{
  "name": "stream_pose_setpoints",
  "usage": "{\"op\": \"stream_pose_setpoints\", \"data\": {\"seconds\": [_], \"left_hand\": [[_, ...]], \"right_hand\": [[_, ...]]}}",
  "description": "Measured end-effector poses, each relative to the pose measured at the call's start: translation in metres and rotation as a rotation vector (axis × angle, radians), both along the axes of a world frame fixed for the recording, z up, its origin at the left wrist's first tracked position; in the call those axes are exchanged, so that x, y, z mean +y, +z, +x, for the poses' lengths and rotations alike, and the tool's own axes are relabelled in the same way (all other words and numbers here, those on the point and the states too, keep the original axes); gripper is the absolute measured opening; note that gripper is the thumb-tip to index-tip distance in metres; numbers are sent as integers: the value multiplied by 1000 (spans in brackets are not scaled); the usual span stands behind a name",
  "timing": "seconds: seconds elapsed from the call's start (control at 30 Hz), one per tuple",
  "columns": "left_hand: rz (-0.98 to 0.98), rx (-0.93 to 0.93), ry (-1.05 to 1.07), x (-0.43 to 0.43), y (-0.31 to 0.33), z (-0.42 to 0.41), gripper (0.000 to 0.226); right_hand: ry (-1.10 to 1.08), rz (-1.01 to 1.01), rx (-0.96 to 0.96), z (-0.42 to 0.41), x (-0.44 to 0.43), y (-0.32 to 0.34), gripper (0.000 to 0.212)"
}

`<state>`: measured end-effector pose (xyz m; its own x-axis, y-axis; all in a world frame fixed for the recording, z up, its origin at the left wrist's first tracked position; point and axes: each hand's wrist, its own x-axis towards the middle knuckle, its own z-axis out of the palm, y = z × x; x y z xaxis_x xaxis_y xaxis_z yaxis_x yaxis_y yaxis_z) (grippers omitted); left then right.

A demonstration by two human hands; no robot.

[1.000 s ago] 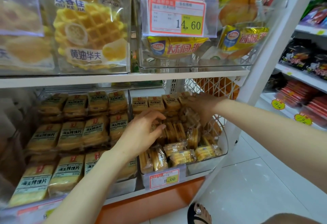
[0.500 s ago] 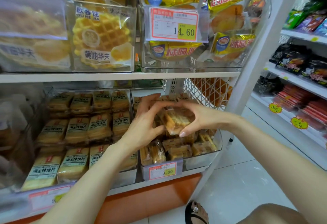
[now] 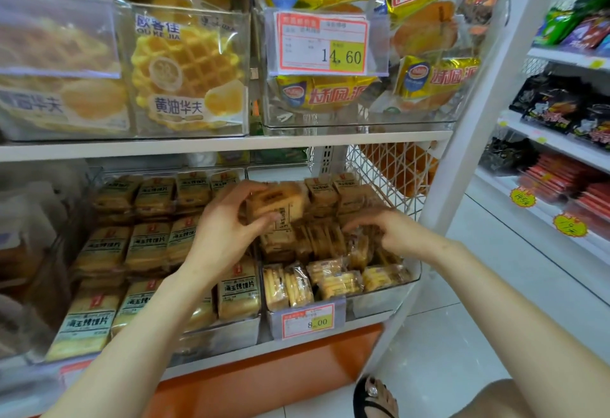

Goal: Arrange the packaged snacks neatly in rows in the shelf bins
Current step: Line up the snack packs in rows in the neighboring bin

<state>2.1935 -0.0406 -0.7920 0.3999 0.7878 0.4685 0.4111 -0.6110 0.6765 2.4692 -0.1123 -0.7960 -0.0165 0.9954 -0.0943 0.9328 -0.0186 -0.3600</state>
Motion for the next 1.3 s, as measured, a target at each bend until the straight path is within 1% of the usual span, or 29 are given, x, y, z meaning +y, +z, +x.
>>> {"op": "stream_pose_setpoints", "data": {"seconds": [0.07, 0.13, 0.27, 0.37, 0.43, 0.5, 0.53, 0.6, 0.67, 0.73, 0.87, 1.03, 1.07, 1.2, 1.3], "left_hand": [[-30, -45, 40, 1, 2, 0, 40], [-69, -57, 56, 1, 4, 1, 42], [-118, -22, 33, 0, 3, 1, 44], [-133, -9, 60, 0, 2, -1, 45], [-138, -9, 94, 0, 2, -3, 46], [-146, -16, 114, -2, 3, -6, 47], [-149, -23, 127, -2, 4, -8, 47], [-141, -36, 154, -4, 5, -10, 45], [-131, -34, 173, -7, 6, -13, 42], [-124, -28, 183, -9, 7, -15, 41], [-114, -27, 220, -12, 9, -19, 42], [-113, -63, 273, -21, 11, -28, 42], [-126, -77, 276, -22, 11, -31, 42], [-153, -136, 290, -21, 14, -42, 43], [-151, -156, 300, -17, 17, -49, 41]], "right_hand": [[23, -57, -99, 1, 4, -7, 76], [25, -46, -139, 2, 8, -14, 72], [42, 3, -116, 8, 13, -19, 55], [49, 32, -120, 10, 11, -7, 42], [21, 74, -76, 9, 7, 6, 42], [-22, 138, 19, 4, 1, 18, 38], [-49, 166, 96, 0, -2, 22, 35], [-112, 215, 322, -5, -4, 23, 29], [-158, 260, 572, -9, -3, 20, 27], [-208, 273, 732, -12, -1, 16, 27], [-322, 261, 862, -17, 5, 5, 30], [-407, 269, 1013, -30, 18, -4, 22], [-430, 259, 1046, -34, 23, -6, 23], [-483, 128, 1160, -56, 49, -10, 38], [-500, 121, 1205, -75, 70, -9, 33]]}}
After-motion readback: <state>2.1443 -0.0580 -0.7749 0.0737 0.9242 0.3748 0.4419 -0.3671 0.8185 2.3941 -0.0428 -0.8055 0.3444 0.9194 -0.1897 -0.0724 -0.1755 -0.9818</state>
